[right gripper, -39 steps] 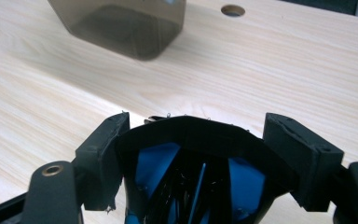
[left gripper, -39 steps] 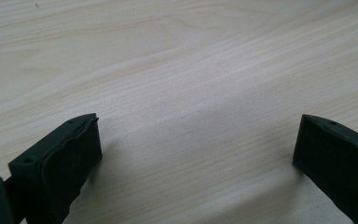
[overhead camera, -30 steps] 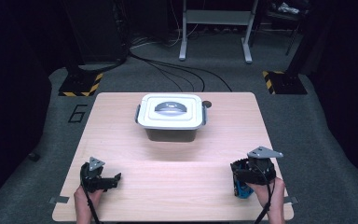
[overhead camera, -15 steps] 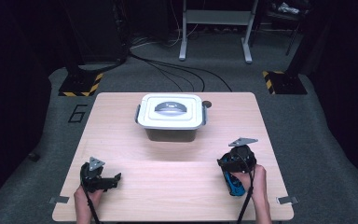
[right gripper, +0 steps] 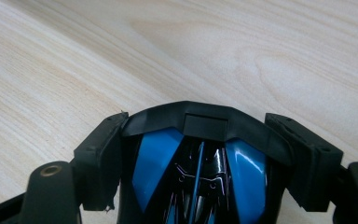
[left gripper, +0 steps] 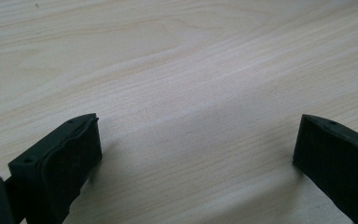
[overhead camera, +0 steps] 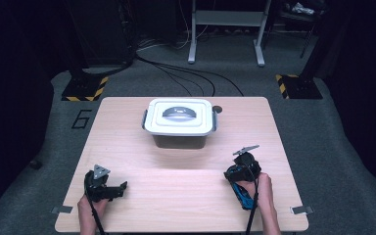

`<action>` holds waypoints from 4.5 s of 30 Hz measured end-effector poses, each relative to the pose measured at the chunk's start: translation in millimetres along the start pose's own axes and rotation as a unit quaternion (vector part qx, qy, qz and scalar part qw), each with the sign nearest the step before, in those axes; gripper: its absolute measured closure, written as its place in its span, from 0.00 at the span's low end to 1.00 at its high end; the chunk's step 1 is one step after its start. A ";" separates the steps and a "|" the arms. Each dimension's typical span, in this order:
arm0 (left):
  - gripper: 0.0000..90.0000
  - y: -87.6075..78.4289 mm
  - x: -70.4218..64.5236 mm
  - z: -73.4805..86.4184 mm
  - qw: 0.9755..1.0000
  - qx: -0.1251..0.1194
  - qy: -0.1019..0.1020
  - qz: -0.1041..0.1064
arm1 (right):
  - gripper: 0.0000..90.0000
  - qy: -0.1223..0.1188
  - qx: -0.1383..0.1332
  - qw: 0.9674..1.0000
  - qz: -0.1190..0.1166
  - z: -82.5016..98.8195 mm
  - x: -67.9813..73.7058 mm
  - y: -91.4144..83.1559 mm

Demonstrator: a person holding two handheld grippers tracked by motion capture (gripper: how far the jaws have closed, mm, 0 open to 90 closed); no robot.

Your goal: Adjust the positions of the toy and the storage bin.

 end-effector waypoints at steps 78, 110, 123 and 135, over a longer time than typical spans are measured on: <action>0.01 -0.4 0.5 0.0 1.000 0.003 0.004 0.000 | 0.73 0.010 -0.149 0.988 0.035 -152.4 -49.5 -14.9; 0.01 0.0 0.1 -0.1 1.000 -0.001 0.001 0.000 | 0.83 0.059 -0.128 0.989 0.043 -162.0 -58.7 7.6; 0.01 0.0 0.1 -0.1 1.000 -0.001 0.002 -0.001 | 0.87 0.064 -0.120 0.989 0.050 -158.3 -57.1 1.3; 0.01 0.0 0.1 -0.1 1.000 -0.001 0.001 -0.001 | 0.87 0.056 -0.105 0.991 0.056 -149.9 -54.2 -7.4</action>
Point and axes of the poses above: each handheld gripper's, and its own axes: y roughly forward along the jaws, z roughly out of its underside, x roughly to its left, the point moved 3 cm from there along y, roughly forward along the jaws, and after that the axes turned 12 degrees about -y, right-handed, at the moved point
